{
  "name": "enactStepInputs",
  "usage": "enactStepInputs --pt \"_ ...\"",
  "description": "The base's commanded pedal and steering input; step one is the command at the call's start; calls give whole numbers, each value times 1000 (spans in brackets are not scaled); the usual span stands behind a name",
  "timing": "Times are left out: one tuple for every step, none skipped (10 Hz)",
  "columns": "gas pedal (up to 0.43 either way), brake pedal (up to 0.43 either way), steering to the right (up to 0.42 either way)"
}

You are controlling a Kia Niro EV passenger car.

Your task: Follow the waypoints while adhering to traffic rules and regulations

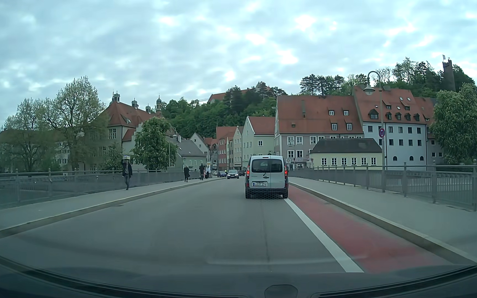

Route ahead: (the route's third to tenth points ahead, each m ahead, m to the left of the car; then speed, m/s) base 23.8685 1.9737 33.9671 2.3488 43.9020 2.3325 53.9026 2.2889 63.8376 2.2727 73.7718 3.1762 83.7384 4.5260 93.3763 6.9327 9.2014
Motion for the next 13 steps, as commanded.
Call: enactStepInputs --pt "20 0 -2" --pt "0 0 -2" --pt "0 0 -2" --pt "0 0 -2" --pt "0 0 -2" --pt "0 0 -2" --pt "0 0 -3" --pt "0 0 -4" --pt "0 0 -5" --pt "0 0 -5" --pt "0 0 -5" --pt "0 0 -5" --pt "0 0 -5"
